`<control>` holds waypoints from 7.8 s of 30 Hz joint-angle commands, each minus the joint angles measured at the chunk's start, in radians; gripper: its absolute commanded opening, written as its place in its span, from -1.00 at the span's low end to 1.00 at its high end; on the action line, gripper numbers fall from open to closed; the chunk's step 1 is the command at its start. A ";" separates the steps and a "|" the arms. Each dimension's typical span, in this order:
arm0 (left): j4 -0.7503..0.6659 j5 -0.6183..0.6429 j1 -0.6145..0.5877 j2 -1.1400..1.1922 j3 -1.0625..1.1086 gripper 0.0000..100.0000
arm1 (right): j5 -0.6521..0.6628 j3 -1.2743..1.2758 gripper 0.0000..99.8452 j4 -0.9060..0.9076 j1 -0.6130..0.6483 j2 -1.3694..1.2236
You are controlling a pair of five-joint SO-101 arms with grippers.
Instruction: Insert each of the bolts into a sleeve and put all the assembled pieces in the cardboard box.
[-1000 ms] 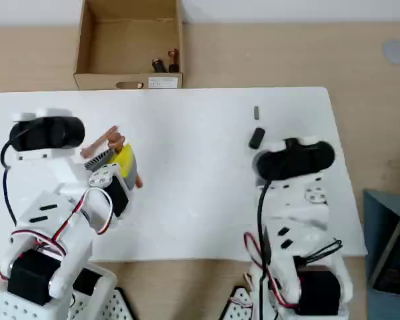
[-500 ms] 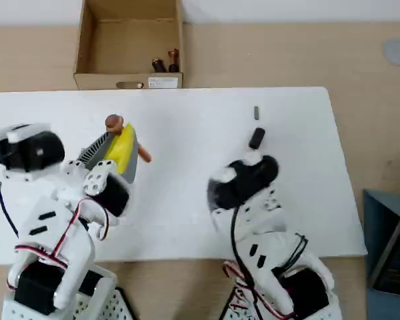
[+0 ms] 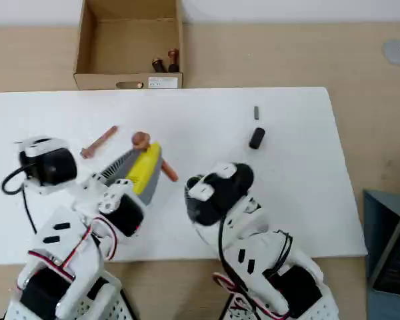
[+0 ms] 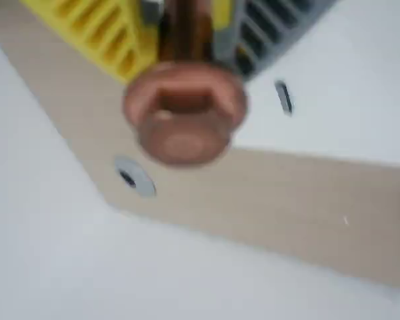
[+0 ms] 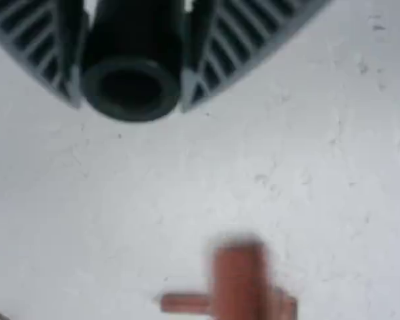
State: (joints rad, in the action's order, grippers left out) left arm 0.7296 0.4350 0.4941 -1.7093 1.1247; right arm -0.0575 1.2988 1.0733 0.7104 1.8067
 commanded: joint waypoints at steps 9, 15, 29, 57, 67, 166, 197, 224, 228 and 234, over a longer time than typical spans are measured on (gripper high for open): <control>-0.074 0.021 0.032 -0.044 0.077 -1.00 | 0.144 -0.018 -0.98 -0.080 0.061 0.074; -0.071 0.020 0.032 -0.044 0.106 -1.00 | 0.144 -0.030 -0.98 -0.080 0.061 0.071; -0.075 0.021 0.080 -0.044 0.173 -1.00 | 0.144 -0.044 -0.98 -0.078 0.061 0.070; 0.043 -0.247 0.152 -0.045 0.227 -0.67 | 0.178 -0.045 -0.98 -0.075 0.061 0.076; 0.071 -0.307 0.023 -0.045 0.158 -0.62 | 0.178 -0.041 -0.98 -0.075 0.058 0.076; 0.204 -0.356 -0.686 -0.045 0.532 -1.00 | 0.672 -1.649 -0.98 -0.891 -0.274 -2.279; 0.210 -0.354 -0.686 -0.045 0.532 -1.00 | 0.776 -2.095 -0.74 -0.769 -0.277 -2.621; 0.210 -0.356 -0.686 -0.045 0.532 -1.00 | 0.753 -2.098 -0.98 -0.242 -0.360 -2.264; 0.210 -0.356 -0.686 -0.045 0.532 -1.00 | 0.651 -2.098 -0.98 -0.107 -0.387 -2.186; 0.210 -0.356 -0.686 -0.045 0.532 -1.00 | 0.497 -2.097 -0.98 0.146 -0.438 -2.091</control>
State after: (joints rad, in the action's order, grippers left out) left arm 0.9383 0.0882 -0.1811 -1.7461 1.6648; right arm 0.4994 -0.7403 1.1224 0.3053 -0.3859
